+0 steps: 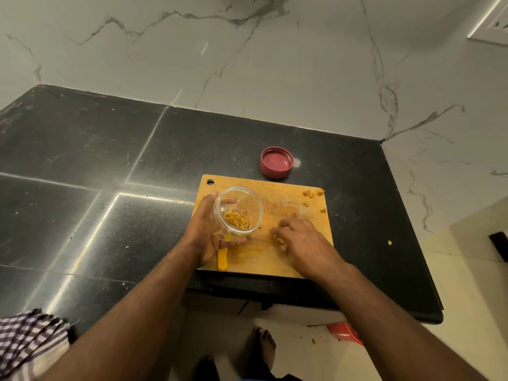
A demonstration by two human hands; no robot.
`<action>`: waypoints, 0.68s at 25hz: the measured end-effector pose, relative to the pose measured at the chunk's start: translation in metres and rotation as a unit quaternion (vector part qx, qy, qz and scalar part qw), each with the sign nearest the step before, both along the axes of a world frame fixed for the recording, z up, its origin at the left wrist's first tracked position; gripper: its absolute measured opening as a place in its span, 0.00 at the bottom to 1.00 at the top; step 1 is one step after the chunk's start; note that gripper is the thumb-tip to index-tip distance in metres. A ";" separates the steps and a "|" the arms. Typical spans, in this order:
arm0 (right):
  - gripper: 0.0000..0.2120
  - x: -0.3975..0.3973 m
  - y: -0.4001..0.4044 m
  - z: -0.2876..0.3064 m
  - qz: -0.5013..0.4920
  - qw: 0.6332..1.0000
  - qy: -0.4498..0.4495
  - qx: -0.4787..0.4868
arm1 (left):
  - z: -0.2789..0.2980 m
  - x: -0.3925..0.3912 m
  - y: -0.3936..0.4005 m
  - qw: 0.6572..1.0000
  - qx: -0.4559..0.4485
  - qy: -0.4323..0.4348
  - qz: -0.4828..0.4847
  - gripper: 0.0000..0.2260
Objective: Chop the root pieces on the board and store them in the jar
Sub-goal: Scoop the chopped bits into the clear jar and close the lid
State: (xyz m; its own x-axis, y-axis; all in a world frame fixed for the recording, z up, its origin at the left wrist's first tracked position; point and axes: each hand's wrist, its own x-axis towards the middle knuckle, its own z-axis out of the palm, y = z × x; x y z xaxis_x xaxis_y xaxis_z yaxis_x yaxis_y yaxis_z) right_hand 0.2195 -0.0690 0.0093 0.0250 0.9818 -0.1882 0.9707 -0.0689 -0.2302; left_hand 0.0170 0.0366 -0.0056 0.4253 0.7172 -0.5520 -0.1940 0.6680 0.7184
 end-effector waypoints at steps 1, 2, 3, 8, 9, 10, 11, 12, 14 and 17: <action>0.23 0.000 -0.002 -0.001 0.020 1.000 -0.017 -0.011 | 0.000 0.000 0.000 1.000 0.000 0.000 -0.003 0.25; 0.23 0.000 -0.004 -0.001 0.033 0.999 -0.027 -0.021 | 0.000 0.000 0.000 1.000 0.000 -0.001 -0.005 0.25; 0.24 -0.001 -0.006 -0.002 0.038 0.998 -0.033 -0.022 | 0.000 0.000 0.000 1.000 0.000 -0.003 -0.006 0.25; 0.19 -0.007 -0.012 -0.002 0.053 0.997 -0.045 0.027 | 0.000 0.000 0.001 1.000 -0.002 -0.005 -0.011 0.26; 0.18 -0.008 -0.011 -0.002 0.053 0.997 -0.050 0.036 | 0.000 0.000 0.001 1.000 -0.002 -0.005 -0.011 0.26; 0.17 -0.009 -0.011 -0.003 0.052 0.996 -0.056 0.040 | 0.000 0.000 0.001 1.000 -0.003 -0.005 -0.011 0.26; 0.16 -0.011 -0.010 -0.003 0.051 0.996 -0.060 0.041 | -0.001 0.000 0.002 1.000 -0.003 -0.005 -0.012 0.26; 0.15 -0.013 -0.009 -0.004 0.049 0.996 -0.064 0.042 | -0.001 -0.001 0.002 1.000 -0.004 -0.005 -0.013 0.26; 0.15 -0.013 -0.008 -0.005 0.043 0.996 -0.066 0.046 | -0.002 0.000 0.002 1.000 -0.007 -0.006 -0.014 0.25; 0.15 -0.013 -0.008 -0.006 0.031 0.997 -0.062 0.046 | -0.003 -0.001 0.002 1.000 -0.008 -0.004 -0.013 0.25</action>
